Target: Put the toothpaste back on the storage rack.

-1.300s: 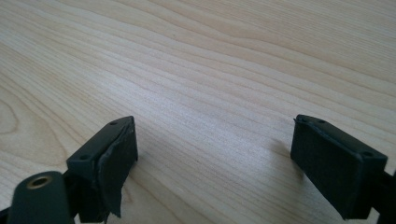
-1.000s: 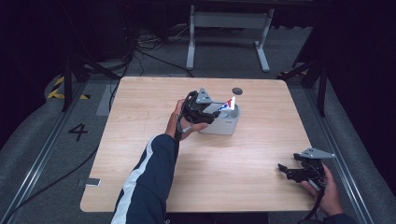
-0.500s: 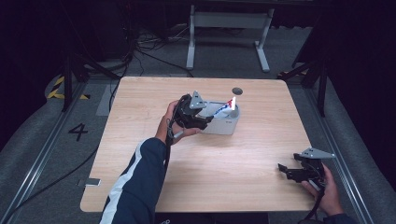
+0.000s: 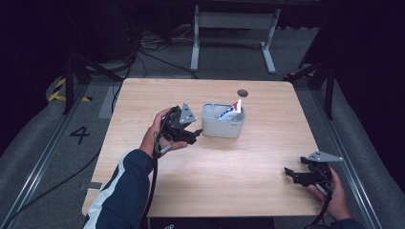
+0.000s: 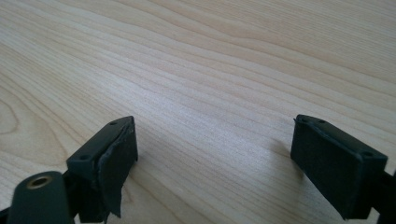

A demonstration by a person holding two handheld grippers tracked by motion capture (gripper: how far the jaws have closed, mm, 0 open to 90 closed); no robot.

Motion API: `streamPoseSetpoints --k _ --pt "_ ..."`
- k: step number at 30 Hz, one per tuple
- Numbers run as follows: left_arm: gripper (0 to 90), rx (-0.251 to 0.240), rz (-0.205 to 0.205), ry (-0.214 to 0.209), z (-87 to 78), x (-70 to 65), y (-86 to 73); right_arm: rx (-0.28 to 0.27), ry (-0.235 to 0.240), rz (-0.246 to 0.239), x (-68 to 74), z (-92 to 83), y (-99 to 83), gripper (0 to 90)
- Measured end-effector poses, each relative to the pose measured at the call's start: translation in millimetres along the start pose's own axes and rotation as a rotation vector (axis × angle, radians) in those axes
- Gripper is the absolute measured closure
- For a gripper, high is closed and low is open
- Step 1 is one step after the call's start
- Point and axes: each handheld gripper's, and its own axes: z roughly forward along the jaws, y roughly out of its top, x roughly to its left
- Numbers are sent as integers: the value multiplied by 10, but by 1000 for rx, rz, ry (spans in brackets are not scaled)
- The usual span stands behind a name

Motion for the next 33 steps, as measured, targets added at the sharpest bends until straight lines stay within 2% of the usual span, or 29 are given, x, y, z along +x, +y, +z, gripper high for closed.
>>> streamPoseSetpoints --k 2,4,8,13,17,26,33 --pt "243 28 8 13 -45 -16 -88 0 0 0 0 0 0 151" --pt "239 35 8 16 -62 -23 -121 0 0 0 0 0 0 152" --pt "233 64 17 26 -132 -50 -284 0 0 0 0 0 0 152" --pt "202 90 19 56 -167 -85 -422 0 0 0 0 0 0 152" --pt "186 134 9 75 -208 -118 -573 0 0 1 1 0 0 151" --pt "188 175 -32 95 -307 -155 -947 0 -1 1 1 0 0 151" --pt "184 210 -33 139 -410 -181 -1228 1 -2 2 1 0 0 150"
